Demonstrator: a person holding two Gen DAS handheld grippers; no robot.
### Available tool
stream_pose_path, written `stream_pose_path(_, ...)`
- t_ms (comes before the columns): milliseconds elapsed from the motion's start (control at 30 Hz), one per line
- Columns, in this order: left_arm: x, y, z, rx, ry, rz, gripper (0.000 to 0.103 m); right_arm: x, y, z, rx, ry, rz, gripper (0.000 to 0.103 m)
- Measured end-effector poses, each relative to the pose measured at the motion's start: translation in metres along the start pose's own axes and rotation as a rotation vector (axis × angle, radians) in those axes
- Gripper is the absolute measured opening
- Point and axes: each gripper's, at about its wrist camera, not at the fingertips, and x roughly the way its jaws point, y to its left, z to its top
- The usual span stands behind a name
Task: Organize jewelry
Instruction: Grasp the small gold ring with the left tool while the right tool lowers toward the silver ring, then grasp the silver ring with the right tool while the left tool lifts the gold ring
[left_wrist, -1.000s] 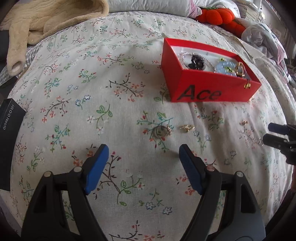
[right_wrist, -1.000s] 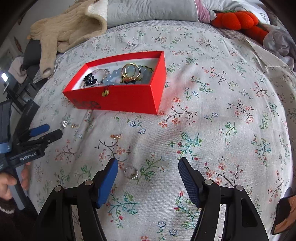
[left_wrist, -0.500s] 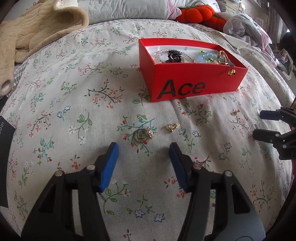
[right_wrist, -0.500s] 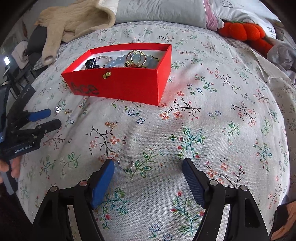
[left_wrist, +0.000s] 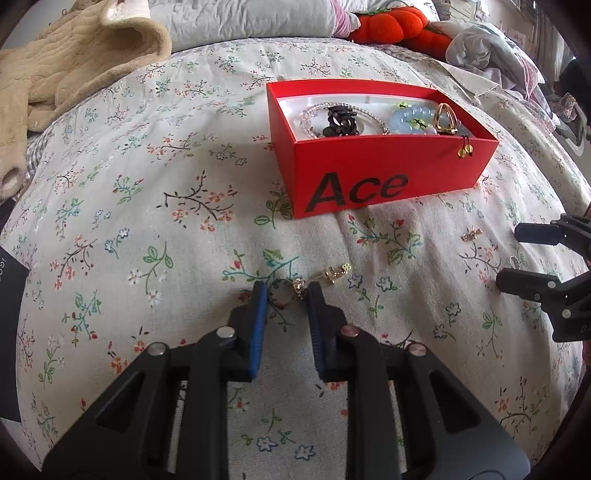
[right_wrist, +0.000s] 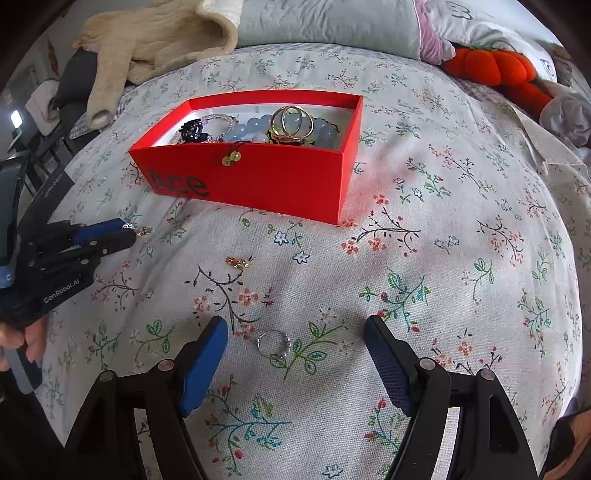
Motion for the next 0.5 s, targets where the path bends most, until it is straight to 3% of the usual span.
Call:
stream_pose_path(300, -0.006, -0.001, -0.002, 0.0, 0.007, -0.008, 0.023, 0.011, 0.013, 0.012, -0.008, 0.001, 0.024, 0.076)
stream_pose_path(367, -0.007, -0.001, -0.003, 0.0, 0.01, -0.013, 0.023, 0.013, 0.015, 0.016, -0.002, 0.001, 0.023, 0.071)
stream_pose_path(500, -0.009, 0.0, -0.005, -0.004, 0.013, -0.029, 0.023, 0.015, 0.021, 0.024, -0.02, 0.0, 0.024, 0.047)
